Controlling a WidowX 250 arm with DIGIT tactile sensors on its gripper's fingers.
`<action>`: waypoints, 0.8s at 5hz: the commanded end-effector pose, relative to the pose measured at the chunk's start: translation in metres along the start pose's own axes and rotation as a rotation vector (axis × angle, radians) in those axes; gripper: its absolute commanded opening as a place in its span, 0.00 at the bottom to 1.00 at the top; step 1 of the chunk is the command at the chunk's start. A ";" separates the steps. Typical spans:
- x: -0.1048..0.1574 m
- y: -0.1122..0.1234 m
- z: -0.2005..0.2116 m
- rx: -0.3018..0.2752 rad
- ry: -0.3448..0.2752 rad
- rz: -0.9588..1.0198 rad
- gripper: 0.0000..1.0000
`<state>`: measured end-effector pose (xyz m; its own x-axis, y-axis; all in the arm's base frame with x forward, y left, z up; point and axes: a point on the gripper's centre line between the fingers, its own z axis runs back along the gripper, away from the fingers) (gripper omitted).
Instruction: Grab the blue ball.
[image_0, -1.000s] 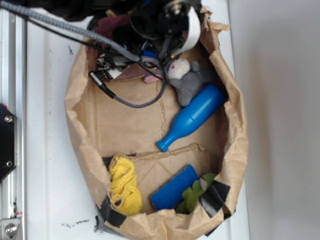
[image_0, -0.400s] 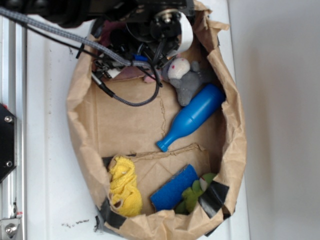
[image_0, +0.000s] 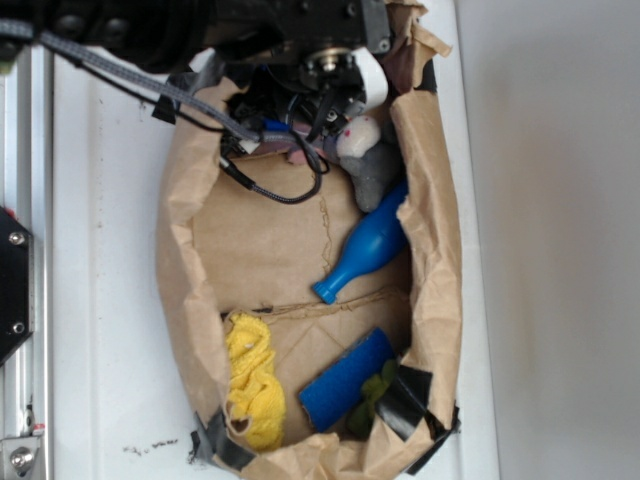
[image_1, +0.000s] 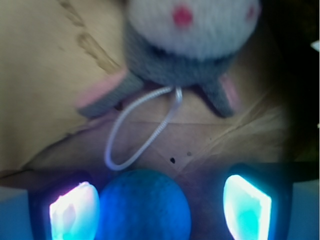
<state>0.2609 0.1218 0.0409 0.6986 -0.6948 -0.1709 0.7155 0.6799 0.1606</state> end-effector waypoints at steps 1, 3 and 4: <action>0.004 0.006 0.010 0.047 -0.025 0.015 0.71; 0.003 0.006 0.016 0.029 -0.052 0.031 0.00; 0.004 0.007 0.018 0.021 -0.056 0.036 0.00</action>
<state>0.2604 0.1132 0.0401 0.7057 -0.6942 -0.1417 0.7084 0.6953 0.1214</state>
